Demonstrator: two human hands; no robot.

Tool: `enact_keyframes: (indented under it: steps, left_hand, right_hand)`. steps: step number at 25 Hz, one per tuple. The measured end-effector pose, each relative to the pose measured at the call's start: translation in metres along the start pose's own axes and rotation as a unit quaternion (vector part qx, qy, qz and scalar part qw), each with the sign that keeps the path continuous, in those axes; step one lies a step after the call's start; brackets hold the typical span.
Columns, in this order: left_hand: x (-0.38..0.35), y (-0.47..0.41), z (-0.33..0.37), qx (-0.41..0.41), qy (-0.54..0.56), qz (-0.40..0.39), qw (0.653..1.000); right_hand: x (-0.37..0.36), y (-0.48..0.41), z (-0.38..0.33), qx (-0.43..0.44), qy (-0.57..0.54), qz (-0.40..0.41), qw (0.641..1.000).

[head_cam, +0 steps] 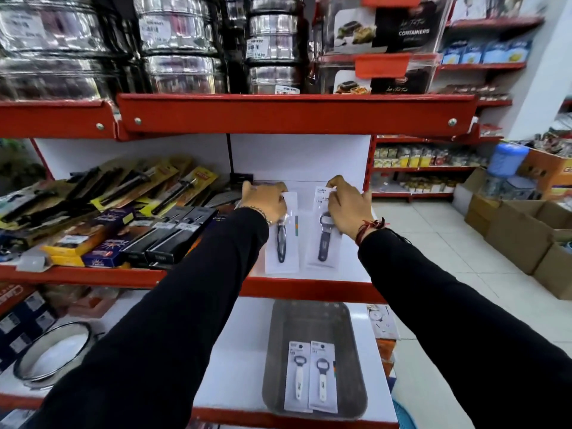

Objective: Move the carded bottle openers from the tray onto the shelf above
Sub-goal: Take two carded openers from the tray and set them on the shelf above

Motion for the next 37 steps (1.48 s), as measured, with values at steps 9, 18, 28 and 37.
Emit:
enact_keyframes:
  steps: [9, 18, 28, 37]
  left_hand:
    - [-0.085, -0.026, -0.02, -0.007, -0.024, -0.103, 0.994]
    - [-0.112, -0.013, -0.017, -0.003, -0.105, -0.104, 0.989]
    - [-0.049, 0.085, 0.025, -0.097, 0.039, 0.087, 0.991]
    - [-0.139, 0.166, 0.041, -0.16, 0.077, 0.028, 0.984]
  right_hand:
    - [-0.096, -0.019, 0.043, -0.089, 0.033, -0.151, 0.984]
    - [-0.128, -0.008, 0.059, -0.093, 0.117, -0.205, 0.967]
    - [-0.047, 0.088, -0.002, 0.051, 0.079, 0.042, 0.995]
    - [-0.109, 0.202, 0.011, 0.113, 0.159, -0.044, 0.98]
Point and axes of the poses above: each hand's wrist, its own y-axis away from the middle knuckle, its own x-axis out of the back of the hand, z = x × y, the point moved 9 cm from there along -y, towards the middle knuckle, and after that the axes turned 15 degrees about -z, right-handed, at the moved point
